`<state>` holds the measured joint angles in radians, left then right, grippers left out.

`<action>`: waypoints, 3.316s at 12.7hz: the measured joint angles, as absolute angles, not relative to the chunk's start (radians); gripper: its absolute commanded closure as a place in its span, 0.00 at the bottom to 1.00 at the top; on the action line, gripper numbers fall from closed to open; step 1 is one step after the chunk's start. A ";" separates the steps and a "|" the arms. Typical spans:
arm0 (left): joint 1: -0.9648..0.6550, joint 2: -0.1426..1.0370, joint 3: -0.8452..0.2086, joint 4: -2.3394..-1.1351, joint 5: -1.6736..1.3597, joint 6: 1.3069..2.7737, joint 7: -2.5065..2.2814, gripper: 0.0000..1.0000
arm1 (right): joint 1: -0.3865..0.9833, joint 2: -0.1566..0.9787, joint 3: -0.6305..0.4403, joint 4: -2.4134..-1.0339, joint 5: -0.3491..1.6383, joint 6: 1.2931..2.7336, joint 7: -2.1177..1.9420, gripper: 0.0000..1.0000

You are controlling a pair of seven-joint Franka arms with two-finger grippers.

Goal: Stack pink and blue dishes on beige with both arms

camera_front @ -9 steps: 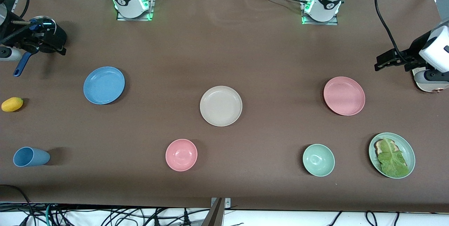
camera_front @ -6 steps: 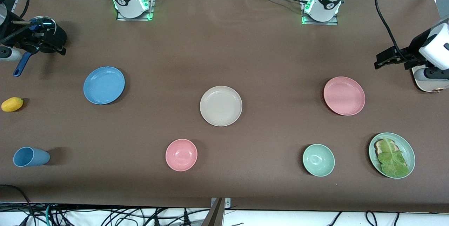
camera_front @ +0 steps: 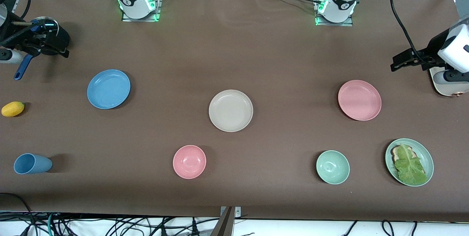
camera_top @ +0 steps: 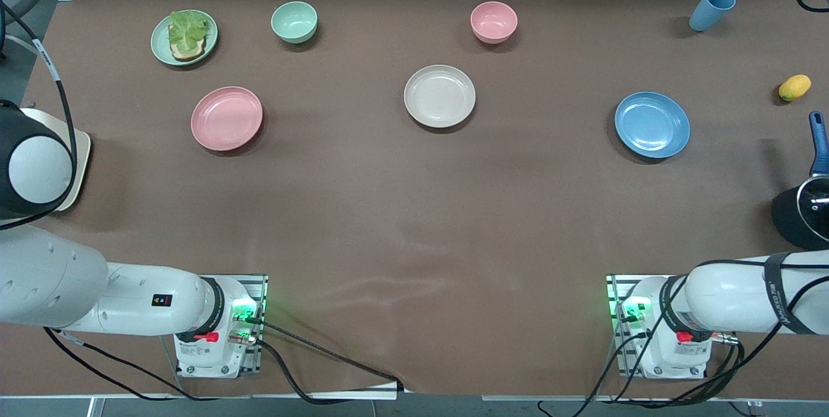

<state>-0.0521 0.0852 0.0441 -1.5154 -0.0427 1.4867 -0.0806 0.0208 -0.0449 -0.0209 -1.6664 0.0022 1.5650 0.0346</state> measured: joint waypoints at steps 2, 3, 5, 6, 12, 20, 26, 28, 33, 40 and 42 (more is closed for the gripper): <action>-0.052 0.085 0.044 -1.517 -0.043 1.487 -0.081 0.00 | 0.021 -0.045 -0.021 -1.666 0.002 1.565 0.035 0.00; -0.052 0.085 0.044 -1.517 -0.043 1.487 -0.081 0.00 | 0.021 -0.045 -0.021 -1.666 0.002 1.565 0.035 0.00; -0.051 0.085 0.044 -1.518 -0.043 1.487 -0.081 0.00 | 0.021 -0.045 -0.021 -1.666 0.002 1.565 0.035 0.00; -0.048 0.085 0.045 -1.518 -0.043 1.486 -0.081 0.00 | 0.021 -0.045 -0.021 -1.666 0.002 1.565 0.035 0.00; -0.035 0.085 0.045 -1.518 -0.043 1.486 -0.048 0.00 | 0.021 -0.045 -0.021 -1.666 0.002 1.563 0.035 0.00; -0.036 0.085 0.043 -1.518 -0.043 1.464 -0.045 0.00 | 0.021 -0.045 -0.021 -1.666 0.002 1.559 0.035 0.00; -0.035 0.085 0.042 -1.518 -0.043 1.463 -0.031 0.00 | 0.021 -0.045 -0.020 -1.666 0.002 1.558 0.035 0.00; -0.035 0.086 0.042 -1.518 -0.043 1.463 -0.031 0.00 | 0.021 -0.045 -0.020 -1.666 0.002 1.558 0.035 0.00; -0.035 0.088 0.043 -1.518 -0.043 1.463 -0.030 0.00 | 0.021 -0.045 -0.019 -1.666 0.002 1.558 0.035 0.00; -0.035 0.088 0.043 -1.518 -0.043 1.463 -0.030 0.00 | 0.021 -0.045 -0.018 -1.666 0.002 1.558 0.035 0.00; -0.035 0.088 0.043 -1.518 -0.043 1.463 -0.030 0.00 | 0.021 -0.045 -0.018 -1.666 0.002 1.558 0.035 0.00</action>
<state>-0.0353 0.0877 0.0426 -1.5182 -0.0427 1.4631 -0.0296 0.0208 -0.0449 -0.0185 -1.6664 0.0023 1.5581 0.0346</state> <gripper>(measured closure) 0.000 0.000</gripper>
